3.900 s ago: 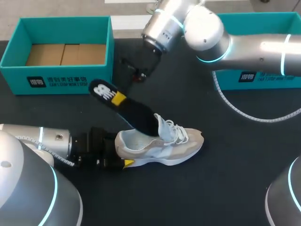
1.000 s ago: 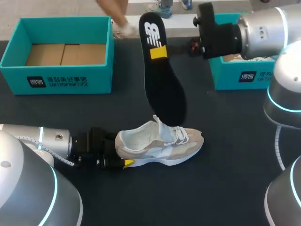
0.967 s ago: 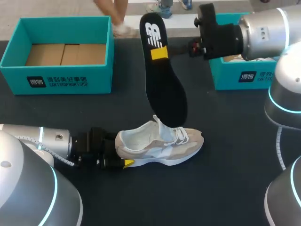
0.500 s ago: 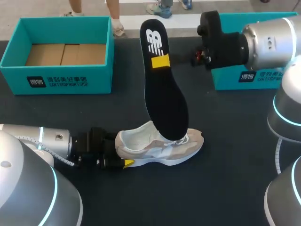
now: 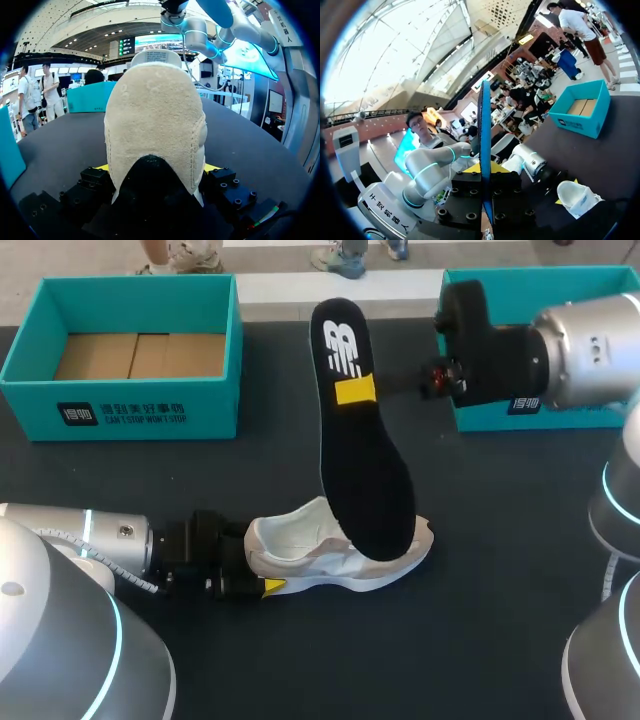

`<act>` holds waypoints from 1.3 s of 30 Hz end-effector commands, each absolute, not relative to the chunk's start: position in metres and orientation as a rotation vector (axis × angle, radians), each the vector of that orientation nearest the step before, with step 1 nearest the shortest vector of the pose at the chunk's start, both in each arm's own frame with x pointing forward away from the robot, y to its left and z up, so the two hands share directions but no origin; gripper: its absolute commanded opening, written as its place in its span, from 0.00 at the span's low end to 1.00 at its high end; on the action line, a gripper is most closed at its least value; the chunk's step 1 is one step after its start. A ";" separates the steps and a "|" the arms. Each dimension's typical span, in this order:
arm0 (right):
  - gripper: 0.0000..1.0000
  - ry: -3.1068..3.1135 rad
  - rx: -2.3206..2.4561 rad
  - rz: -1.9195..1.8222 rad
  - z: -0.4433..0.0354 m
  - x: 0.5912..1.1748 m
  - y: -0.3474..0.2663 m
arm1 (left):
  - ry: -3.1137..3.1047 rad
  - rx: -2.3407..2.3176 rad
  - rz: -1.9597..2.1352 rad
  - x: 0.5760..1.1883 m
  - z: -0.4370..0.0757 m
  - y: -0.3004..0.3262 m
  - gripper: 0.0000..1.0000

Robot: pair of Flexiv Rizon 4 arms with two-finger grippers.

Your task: Take the shoe out of the shoebox, open the shoe tongue, remove and reinsert the insole, then place the shoe into the shoebox

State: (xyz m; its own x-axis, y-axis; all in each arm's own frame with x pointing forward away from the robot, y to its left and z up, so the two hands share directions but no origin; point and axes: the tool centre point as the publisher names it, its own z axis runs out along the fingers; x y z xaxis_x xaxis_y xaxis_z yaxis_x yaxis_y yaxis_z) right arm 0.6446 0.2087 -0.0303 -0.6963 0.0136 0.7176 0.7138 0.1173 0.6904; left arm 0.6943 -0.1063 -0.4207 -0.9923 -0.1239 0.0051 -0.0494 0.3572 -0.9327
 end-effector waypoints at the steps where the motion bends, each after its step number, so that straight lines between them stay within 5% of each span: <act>1: 0.00 -1.849 -0.722 -1.649 -0.031 0.641 0.208 | 2.532 -0.162 -1.736 0.694 -0.421 -0.107 0.00; 12: 0.00 -1.849 -0.722 -1.649 -0.031 0.641 0.208 | 2.532 -0.162 -1.736 0.694 -0.421 -0.107 0.00; 13: 0.00 -1.849 -0.722 -1.649 -0.031 0.641 0.208 | 2.532 -0.162 -1.736 0.694 -0.421 -0.107 0.31; 14: 0.00 -1.849 -0.722 -1.649 -0.031 0.641 0.208 | 2.532 -0.162 -1.736 0.694 -0.421 -0.107 0.77; 15: 0.00 -1.849 -0.722 -1.649 -0.031 0.641 0.208 | 2.526 -0.164 -1.734 0.693 -0.419 -0.105 1.00; 39: 0.00 -1.849 -0.722 -1.649 -0.031 0.641 0.208 | 2.709 -0.129 -1.523 0.683 -0.383 -0.084 1.00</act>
State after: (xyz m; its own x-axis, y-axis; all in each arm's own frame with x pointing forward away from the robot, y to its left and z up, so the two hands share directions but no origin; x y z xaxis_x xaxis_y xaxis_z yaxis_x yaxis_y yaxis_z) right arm 0.6408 0.2052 -0.0306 -0.7028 0.0265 0.7109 0.7094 0.1004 0.6976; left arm 0.6832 -0.0834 -0.3824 -0.9960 -0.0881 0.0136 -0.0571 0.5145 -0.8556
